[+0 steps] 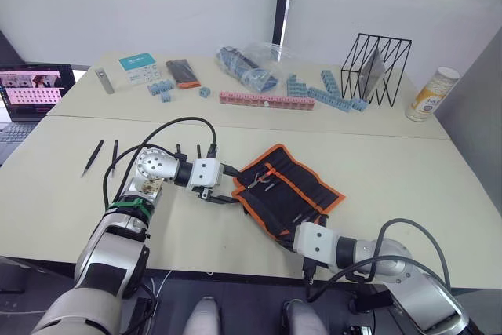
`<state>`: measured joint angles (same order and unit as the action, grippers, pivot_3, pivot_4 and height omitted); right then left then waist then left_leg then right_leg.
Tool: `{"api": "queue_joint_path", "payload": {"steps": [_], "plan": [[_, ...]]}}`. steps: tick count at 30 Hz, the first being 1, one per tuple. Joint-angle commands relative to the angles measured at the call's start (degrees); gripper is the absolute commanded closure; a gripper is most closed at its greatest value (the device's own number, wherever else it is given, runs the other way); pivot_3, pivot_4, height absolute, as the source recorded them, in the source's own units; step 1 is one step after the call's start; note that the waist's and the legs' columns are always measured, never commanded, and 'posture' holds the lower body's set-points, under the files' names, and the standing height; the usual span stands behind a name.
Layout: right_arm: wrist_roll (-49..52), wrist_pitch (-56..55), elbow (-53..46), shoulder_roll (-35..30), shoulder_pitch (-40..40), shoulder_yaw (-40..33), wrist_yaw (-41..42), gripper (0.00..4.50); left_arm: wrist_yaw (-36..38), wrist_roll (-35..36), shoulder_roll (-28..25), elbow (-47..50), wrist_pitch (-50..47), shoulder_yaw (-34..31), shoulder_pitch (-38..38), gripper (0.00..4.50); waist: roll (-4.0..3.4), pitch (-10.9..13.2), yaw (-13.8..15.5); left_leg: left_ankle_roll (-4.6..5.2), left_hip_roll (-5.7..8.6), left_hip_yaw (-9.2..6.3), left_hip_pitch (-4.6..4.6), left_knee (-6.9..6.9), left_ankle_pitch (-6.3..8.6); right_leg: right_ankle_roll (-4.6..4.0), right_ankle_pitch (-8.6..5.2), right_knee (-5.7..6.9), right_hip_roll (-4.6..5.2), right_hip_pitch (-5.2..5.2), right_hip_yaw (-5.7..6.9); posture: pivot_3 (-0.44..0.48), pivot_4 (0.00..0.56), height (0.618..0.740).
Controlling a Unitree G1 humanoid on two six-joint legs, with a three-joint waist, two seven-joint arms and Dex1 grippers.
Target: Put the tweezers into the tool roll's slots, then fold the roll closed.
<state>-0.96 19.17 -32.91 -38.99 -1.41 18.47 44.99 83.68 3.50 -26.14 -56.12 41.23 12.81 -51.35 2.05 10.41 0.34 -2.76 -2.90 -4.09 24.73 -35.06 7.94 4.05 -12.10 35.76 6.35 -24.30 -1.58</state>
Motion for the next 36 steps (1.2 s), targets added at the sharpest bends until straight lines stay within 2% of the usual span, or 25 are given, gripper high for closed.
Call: {"api": "queue_joint_path", "payload": {"steps": [1,7,8,13,19,24,26,30,33,36], "plan": [[-0.19,0.16,-2.28,0.1,0.17,-0.92,-0.61,4.5,1.91,-1.62,-1.04,-0.88,4.98,0.75,-1.26,2.18,0.0,0.0,-0.13,0.0,0.0,0.0,-0.01,0.01,0.0,-0.01,-0.01,0.0,0.0,0.0,0.0,0.0,0.15,0.721],[-0.19,0.98,-3.06,0.44,-0.09,-0.69,-0.85,4.5,-1.52,-5.61,-0.81,-3.17,11.5,1.61,-2.39,4.25,0.0,0.0,0.13,0.0,0.0,0.0,-0.02,-0.02,0.0,-0.02,-0.01,0.01,0.0,0.02,-0.02,0.0,0.15,0.721],[-0.13,1.32,-3.28,0.54,-0.33,-0.65,-0.83,4.5,-2.61,-6.23,-0.7,-3.46,12.92,1.68,-2.27,4.49,0.0,0.0,0.17,0.0,0.0,0.0,-0.02,-0.02,0.0,-0.02,-0.01,0.01,0.0,0.03,-0.03,0.0,0.15,0.721],[0.08,2.87,-4.45,1.17,-0.67,-0.58,-1.13,4.5,-6.64,-9.99,-2.46,-5.16,19.23,2.81,-1.36,4.49,0.0,0.0,0.16,0.0,0.0,0.0,-0.02,-0.02,0.0,0.01,0.0,0.01,-0.01,0.02,-0.04,0.0,0.15,0.721],[4.05,7.6,-7.09,4.31,-0.4,-2.53,-2.5,4.5,-16.79,-18.14,-5.84,-8.49,24.83,5.08,-1.9,4.49,0.0,0.0,0.06,0.0,0.0,0.0,-0.04,-0.01,0.0,0.09,0.05,0.04,-0.01,0.02,-0.04,0.0,0.15,0.721],[9.69,13.69,-8.95,7.14,-0.48,-4.82,-3.2,2.92,-24.25,-23.89,-7.31,-10.54,28.51,7.67,-2.55,4.5,0.0,-0.01,0.14,-0.01,0.0,0.0,-0.07,-0.01,0.0,0.12,0.07,0.05,-0.02,0.03,-0.05,0.0,0.15,0.721],[14.93,16.41,-8.57,10.4,-0.75,-8.02,-4.16,2.32,-26.09,-25.04,-7.3,-11.19,28.76,8.54,-2.92,4.5,0.01,-0.01,0.13,-0.01,0.0,0.0,-0.1,-0.01,0.0,0.1,0.05,0.08,-0.01,0.05,-0.05,0.0,0.15,0.721],[17.9,17.77,-5.2,14.32,-3.19,-11.33,-6.98,2.32,-28.5,-26.28,-7.23,-11.81,29.61,9.82,-3.19,4.5,0.01,-0.02,0.2,-0.01,-0.01,0.0,-0.14,-0.03,0.0,0.05,0.02,0.09,-0.01,0.1,-0.05,0.0,0.15,0.721],[16.89,16.46,-1.16,17.2,-5.26,-10.54,-9.62,2.32,-28.63,-26.01,-7.1,-12.25,30.23,10.33,-3.22,4.5,-0.01,-0.03,0.17,-0.01,-0.01,0.01,-0.21,-0.03,0.0,-0.02,-0.01,0.12,-0.01,0.1,-0.05,0.0,0.15,0.721],[14.22,12.94,2.42,17.7,-4.99,-7.86,-10.3,3.15,-29.17,-26.04,-7.12,-12.38,30.64,10.71,-3.43,4.5,-0.01,-0.03,0.18,-0.01,-0.01,0.01,-0.26,-0.01,0.0,-0.04,-0.02,0.16,-0.01,0.13,-0.05,0.0,0.15,0.721]]}}
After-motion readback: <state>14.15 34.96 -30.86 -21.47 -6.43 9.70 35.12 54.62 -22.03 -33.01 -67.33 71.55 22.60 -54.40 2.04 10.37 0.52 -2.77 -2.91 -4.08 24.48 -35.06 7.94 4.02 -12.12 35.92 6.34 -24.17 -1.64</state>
